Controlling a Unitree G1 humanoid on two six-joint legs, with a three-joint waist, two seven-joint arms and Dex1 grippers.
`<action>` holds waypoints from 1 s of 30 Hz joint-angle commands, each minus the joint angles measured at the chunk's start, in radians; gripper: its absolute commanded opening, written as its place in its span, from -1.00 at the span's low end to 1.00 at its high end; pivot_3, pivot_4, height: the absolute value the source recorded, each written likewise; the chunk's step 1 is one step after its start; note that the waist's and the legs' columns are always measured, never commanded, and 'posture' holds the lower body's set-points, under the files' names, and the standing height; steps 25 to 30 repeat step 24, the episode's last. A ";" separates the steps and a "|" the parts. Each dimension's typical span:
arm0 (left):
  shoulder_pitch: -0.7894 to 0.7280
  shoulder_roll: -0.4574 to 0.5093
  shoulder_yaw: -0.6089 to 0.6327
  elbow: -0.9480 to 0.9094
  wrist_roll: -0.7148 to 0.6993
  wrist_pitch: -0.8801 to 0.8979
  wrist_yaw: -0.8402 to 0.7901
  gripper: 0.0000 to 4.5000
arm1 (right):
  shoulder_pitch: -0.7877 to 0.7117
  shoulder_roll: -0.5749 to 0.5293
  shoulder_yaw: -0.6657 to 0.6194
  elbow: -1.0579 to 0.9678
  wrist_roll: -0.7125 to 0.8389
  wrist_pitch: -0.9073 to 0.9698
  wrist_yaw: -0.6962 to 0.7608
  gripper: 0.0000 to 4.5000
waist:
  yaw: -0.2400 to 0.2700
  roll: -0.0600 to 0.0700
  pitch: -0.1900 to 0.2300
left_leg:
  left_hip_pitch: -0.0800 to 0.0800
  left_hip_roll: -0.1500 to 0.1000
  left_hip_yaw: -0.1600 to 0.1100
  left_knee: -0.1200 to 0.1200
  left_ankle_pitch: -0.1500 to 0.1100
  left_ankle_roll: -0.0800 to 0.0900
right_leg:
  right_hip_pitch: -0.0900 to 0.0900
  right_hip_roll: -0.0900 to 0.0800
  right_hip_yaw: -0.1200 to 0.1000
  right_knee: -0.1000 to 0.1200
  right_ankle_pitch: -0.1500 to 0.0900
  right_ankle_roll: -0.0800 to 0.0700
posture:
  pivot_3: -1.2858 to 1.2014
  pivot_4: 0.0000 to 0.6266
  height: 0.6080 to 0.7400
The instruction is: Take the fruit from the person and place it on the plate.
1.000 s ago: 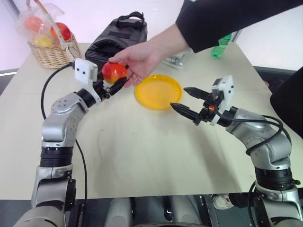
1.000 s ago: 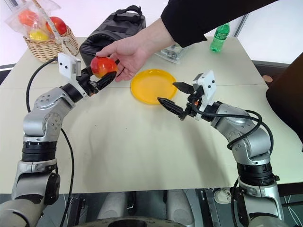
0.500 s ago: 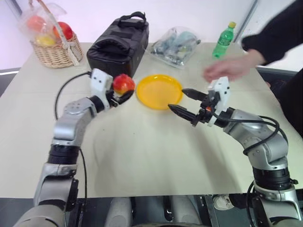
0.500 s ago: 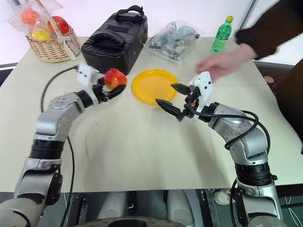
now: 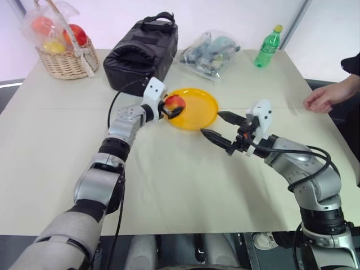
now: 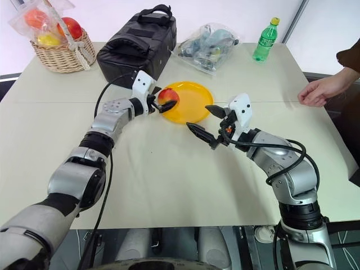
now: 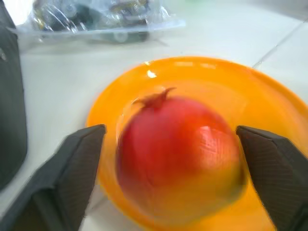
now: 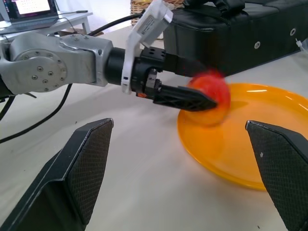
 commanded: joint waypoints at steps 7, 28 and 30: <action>-0.053 0.030 0.131 -0.057 -0.060 -0.065 -0.004 0.97 | -0.004 0.000 -0.030 -0.028 -0.001 -0.029 -0.002 1.00 | 0.000 0.000 0.000 | 0.000 0.000 0.000 0.000 0.000 0.000 | 0.000 0.000 0.000 0.000 0.000 0.000 | 0.03 -0.52 1.00; 0.606 0.224 0.418 -1.184 -0.354 0.548 0.184 0.97 | -0.121 0.047 -0.043 0.284 -0.111 -0.217 0.034 1.00 | -0.019 0.000 0.000 | 0.001 0.001 -0.001 0.003 0.000 0.000 | 0.001 -0.001 0.000 0.004 0.000 0.000 | 0.03 -0.52 1.00; 0.606 0.224 0.418 -1.184 -0.354 0.548 0.184 0.97 | -0.121 0.047 -0.043 0.284 -0.111 -0.217 0.034 1.00 | -0.019 0.000 0.000 | 0.001 0.001 -0.001 0.003 0.000 0.000 | 0.001 -0.001 0.000 0.004 0.000 0.000 | 0.03 -0.52 1.00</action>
